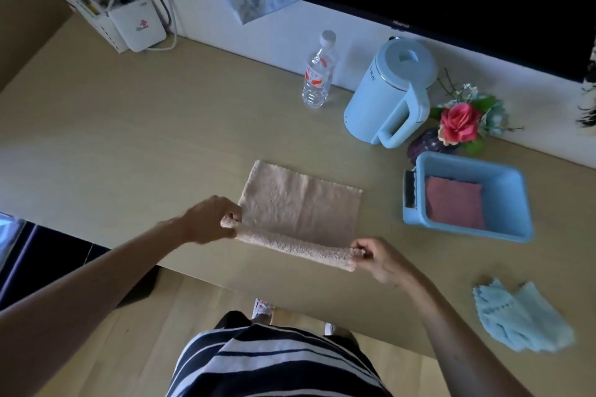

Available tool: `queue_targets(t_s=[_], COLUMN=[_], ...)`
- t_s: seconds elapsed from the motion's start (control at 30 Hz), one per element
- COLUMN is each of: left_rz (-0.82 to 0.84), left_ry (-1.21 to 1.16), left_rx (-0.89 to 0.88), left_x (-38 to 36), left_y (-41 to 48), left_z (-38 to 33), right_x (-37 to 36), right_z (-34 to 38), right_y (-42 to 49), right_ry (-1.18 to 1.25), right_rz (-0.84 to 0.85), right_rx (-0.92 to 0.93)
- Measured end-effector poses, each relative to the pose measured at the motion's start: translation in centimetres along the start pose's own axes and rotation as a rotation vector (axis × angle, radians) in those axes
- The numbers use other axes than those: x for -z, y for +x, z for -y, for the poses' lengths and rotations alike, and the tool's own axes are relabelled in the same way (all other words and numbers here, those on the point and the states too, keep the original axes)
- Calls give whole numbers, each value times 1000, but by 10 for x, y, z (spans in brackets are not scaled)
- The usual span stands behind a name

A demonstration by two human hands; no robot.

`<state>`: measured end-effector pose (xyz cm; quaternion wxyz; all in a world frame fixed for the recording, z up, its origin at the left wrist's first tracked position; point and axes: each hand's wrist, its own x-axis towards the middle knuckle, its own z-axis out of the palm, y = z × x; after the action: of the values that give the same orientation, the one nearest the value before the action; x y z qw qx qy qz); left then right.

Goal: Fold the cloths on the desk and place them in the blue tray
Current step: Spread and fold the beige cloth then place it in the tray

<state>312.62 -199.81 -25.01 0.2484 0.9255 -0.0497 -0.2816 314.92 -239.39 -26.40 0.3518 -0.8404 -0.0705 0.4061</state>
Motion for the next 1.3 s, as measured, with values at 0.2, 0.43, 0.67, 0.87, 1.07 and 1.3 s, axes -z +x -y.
queue_targets(t_s=[0.2, 0.43, 0.67, 0.87, 1.07, 1.3], left_rz=[-119, -319, -405, -439, -682, -381], left_ry=[-207, -382, -366, -355, 25, 169], left_rx=[10, 123, 155, 188, 34, -108], left_x=[-11, -18, -17, -20, -32, -115], left_y=[15, 55, 84, 96, 92, 71], left_z=[3, 6, 4, 10, 6, -40], right_x=[-6, 8, 15, 12, -3, -70], right_z=[-16, -10, -10, -17, -6, 13], right_y=[14, 53, 86, 102, 89, 92], right_ry=[95, 124, 189, 200, -106, -608], right_rz=[-144, -366, -428, -515, -799, -382], right_rx=[-37, -44, -60, -79, -9, 201])
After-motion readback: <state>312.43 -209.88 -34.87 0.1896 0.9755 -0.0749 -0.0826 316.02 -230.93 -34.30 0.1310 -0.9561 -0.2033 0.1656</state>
